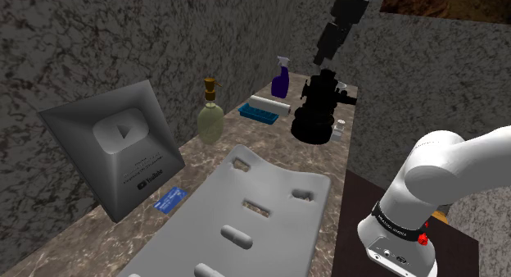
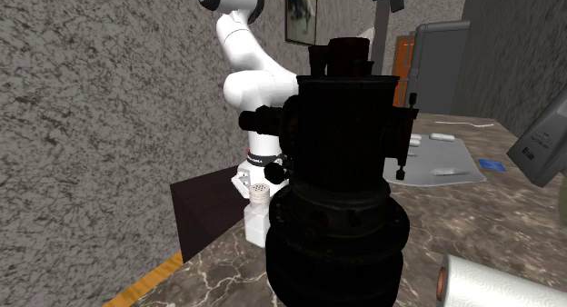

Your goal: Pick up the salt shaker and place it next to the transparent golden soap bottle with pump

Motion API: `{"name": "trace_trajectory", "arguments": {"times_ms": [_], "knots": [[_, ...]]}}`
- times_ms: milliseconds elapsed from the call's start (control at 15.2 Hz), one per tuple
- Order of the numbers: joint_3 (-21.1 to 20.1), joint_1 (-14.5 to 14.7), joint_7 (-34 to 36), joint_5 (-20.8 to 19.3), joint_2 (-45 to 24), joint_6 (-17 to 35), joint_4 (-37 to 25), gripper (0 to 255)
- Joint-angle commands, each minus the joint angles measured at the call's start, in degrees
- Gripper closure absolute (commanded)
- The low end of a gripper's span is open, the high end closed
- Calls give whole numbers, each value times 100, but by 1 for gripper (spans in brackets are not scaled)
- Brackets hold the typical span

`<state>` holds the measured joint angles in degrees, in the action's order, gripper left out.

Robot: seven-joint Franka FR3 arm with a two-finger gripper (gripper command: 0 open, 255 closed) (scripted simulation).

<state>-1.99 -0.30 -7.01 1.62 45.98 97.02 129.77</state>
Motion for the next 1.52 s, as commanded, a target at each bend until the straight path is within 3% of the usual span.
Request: {"name": "trace_trajectory", "arguments": {"times_ms": [0, 792, 1452], "knots": [[0, 0, 0, 0, 0, 0, 0, 0], [1348, -419, -1313, -602, 954, 1452, 2184, 0], [2903, -959, -2649, -1325, 625, 2964, 3227, 0]]}}
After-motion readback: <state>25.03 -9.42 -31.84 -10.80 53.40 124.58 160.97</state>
